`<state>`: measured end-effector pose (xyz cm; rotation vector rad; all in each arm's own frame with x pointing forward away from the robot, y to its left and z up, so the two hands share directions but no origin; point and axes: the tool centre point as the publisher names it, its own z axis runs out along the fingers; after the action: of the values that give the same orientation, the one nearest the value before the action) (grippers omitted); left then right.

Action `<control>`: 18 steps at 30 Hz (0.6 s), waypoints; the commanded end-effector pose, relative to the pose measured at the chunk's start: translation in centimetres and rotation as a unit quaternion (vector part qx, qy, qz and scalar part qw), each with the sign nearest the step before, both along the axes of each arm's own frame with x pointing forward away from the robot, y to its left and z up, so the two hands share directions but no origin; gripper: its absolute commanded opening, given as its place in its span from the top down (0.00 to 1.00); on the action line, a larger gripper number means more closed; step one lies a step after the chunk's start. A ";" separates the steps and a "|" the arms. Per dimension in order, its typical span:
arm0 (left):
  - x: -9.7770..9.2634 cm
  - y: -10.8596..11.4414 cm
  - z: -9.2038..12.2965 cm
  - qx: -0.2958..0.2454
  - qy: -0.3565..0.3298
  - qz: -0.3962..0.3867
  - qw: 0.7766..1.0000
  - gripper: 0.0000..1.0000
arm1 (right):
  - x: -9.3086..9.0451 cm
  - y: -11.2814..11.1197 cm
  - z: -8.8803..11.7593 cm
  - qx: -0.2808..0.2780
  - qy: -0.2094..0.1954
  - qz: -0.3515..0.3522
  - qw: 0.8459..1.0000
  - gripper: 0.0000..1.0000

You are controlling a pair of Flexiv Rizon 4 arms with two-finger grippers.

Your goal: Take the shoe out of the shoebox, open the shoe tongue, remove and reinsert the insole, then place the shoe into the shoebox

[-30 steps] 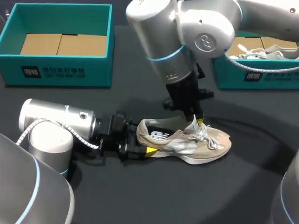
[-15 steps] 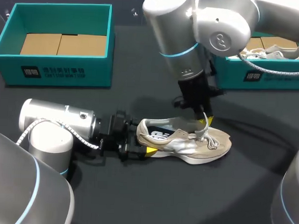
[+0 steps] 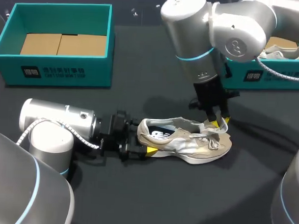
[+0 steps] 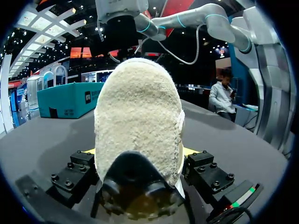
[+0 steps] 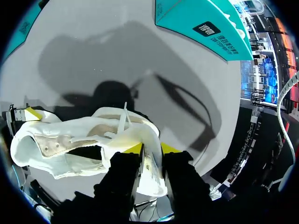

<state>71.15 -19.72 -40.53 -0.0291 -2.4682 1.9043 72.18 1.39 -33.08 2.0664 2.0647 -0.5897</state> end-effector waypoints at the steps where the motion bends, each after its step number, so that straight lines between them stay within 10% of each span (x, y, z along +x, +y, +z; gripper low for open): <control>1: -0.1 0.1 -0.1 0.000 0.000 0.001 1.000 1.00 | 0.1 -0.8 -0.9 -0.003 0.007 -0.017 1.000 0.38; 6: -0.1 0.1 -0.1 0.000 0.000 0.001 1.000 1.00 | -0.2 -1.4 -1.4 -0.012 0.007 -0.031 0.999 0.10; 18: -0.1 0.1 -0.1 0.000 0.000 0.001 1.000 1.00 | -0.2 -3.0 -1.0 -0.019 0.006 -0.074 0.997 0.10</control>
<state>71.14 -19.64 -40.61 -0.0290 -2.4684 1.9039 72.31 -1.57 -35.33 2.2173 1.9099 -0.6706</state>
